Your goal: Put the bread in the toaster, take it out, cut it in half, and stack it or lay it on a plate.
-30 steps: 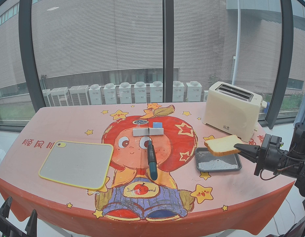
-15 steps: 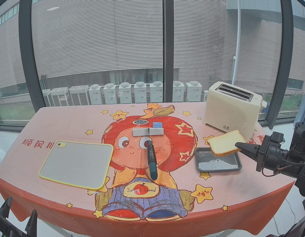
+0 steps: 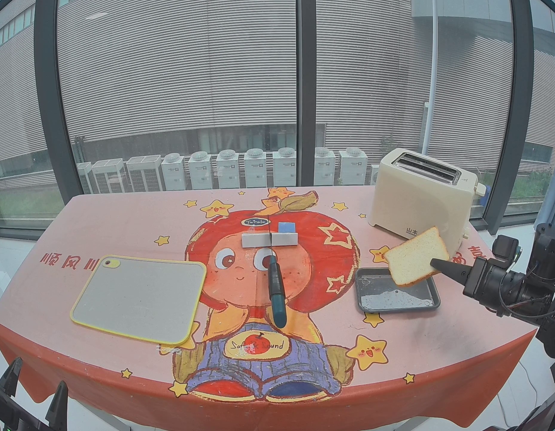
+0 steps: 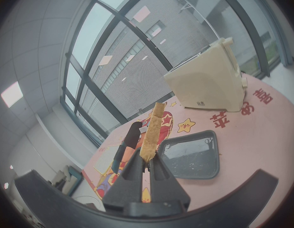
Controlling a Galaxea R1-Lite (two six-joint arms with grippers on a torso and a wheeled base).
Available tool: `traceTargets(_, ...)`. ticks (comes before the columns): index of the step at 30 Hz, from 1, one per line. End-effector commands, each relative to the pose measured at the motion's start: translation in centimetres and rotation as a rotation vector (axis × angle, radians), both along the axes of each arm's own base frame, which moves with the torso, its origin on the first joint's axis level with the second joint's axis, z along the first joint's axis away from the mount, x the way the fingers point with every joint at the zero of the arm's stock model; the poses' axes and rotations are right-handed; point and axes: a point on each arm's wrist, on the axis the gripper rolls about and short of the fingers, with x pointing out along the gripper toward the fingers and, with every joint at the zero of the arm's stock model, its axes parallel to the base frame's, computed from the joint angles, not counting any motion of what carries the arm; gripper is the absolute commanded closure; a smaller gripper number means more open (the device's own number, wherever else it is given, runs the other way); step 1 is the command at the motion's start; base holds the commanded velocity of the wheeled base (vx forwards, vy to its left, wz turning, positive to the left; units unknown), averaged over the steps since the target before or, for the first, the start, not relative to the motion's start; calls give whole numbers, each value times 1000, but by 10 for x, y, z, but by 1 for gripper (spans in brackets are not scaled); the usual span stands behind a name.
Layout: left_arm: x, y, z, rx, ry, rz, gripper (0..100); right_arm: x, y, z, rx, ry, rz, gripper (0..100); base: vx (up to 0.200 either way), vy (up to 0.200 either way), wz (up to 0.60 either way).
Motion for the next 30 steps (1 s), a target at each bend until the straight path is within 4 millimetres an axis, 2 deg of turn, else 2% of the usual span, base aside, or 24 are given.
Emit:
traceTargets(1,1,0,-5,0,19,2,0,0,0,-3,-55,-20,-5,100,0,0,0)
traceTargets(15,1,0,-5,1,19,2,0,-8,-3,-8,-288,-132,4,100,0,0,0)
traceTargets(30,1,0,-5,1,19,2,0,-11,-3,5,-284,-204,-3,100,0,0,0)
